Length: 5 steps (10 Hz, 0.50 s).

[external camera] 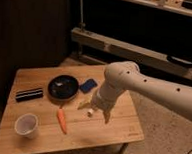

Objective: Stand the bottle upright

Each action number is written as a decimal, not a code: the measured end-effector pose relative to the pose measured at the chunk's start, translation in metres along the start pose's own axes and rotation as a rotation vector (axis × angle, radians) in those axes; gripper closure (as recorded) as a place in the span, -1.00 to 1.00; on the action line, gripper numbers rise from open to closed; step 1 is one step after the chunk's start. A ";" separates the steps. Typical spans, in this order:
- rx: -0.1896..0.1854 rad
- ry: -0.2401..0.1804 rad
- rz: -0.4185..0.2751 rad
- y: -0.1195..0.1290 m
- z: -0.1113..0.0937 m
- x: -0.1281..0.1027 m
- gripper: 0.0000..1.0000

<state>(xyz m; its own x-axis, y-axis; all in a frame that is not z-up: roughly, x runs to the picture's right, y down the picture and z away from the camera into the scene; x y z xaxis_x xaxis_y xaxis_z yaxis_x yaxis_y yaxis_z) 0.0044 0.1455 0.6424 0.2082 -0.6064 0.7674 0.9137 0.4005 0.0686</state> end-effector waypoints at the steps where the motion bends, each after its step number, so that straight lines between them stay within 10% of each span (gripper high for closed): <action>1: -0.001 0.001 0.000 0.000 0.000 0.000 -0.60; 3: 0.011 0.040 0.006 0.002 -0.006 0.005 -0.60; 5: 0.102 0.118 0.007 0.006 -0.015 0.031 -0.60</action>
<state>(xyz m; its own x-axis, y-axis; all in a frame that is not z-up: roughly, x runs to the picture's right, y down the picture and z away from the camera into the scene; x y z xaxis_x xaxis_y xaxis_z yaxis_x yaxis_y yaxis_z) 0.0219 0.1188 0.6568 0.2594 -0.6775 0.6883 0.8731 0.4692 0.1328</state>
